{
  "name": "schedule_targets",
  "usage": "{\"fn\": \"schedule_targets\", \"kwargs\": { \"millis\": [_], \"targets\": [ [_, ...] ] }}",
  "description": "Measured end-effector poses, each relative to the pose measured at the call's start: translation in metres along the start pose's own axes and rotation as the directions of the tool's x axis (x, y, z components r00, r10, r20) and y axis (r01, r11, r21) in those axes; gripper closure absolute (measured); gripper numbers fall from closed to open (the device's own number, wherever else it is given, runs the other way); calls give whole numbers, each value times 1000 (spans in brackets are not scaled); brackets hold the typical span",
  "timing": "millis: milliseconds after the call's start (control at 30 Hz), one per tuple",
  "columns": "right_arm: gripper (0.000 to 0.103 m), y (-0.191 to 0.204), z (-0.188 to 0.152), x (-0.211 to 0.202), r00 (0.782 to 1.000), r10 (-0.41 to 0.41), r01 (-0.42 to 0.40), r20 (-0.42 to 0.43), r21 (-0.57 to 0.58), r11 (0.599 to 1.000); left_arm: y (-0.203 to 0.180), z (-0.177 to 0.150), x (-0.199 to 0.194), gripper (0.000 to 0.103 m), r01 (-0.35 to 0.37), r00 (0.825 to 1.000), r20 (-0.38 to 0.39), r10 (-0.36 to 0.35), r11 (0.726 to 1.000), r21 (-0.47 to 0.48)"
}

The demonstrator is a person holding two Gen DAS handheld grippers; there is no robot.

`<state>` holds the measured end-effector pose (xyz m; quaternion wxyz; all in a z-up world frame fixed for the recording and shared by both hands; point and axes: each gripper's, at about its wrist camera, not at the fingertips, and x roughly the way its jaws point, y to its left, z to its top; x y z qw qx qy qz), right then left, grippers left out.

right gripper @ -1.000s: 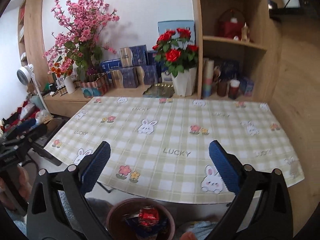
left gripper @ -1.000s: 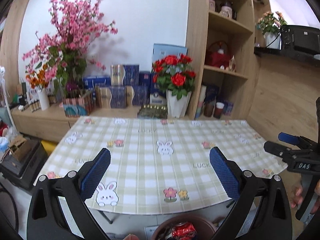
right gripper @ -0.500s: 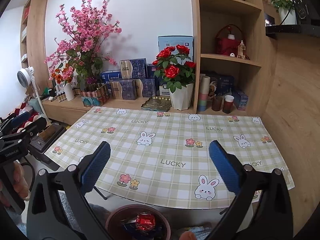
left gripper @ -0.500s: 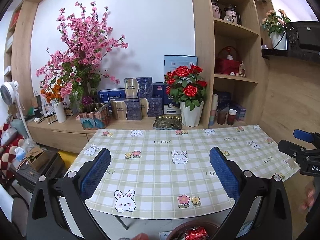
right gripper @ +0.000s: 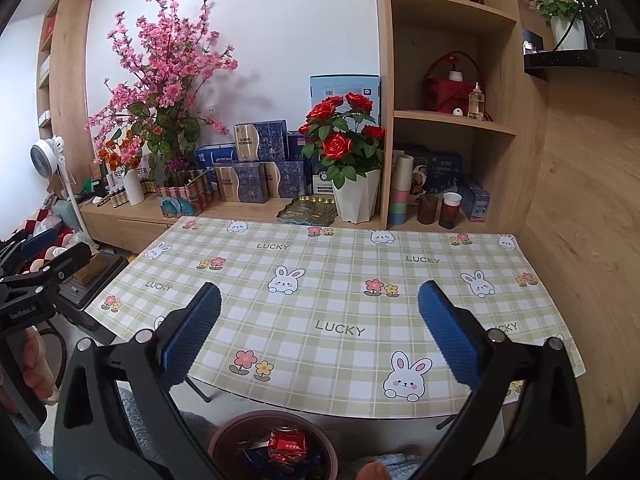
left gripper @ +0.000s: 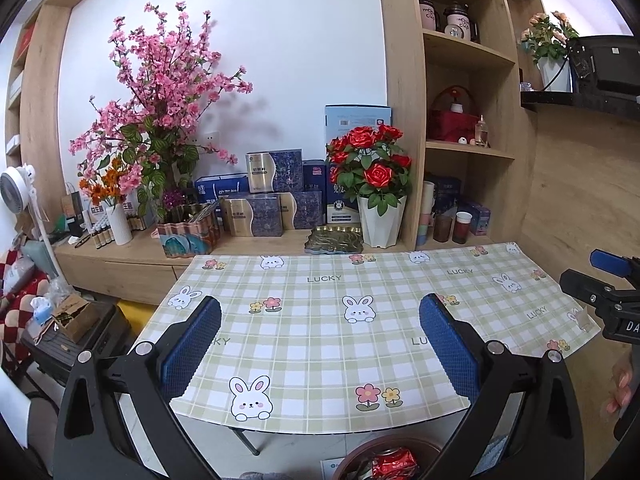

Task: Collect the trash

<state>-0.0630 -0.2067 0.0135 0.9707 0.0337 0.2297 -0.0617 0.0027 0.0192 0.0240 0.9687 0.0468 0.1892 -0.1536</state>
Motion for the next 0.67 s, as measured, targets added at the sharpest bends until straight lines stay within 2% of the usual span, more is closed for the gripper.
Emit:
{"fn": "schedule_targets", "kwargs": {
  "millis": [667],
  "targets": [
    [6,-7,-8,7,1000,-8,9,-24,21,1000,3,-7,4,6,-26,1000,-9,26,1000,13]
  ]
}}
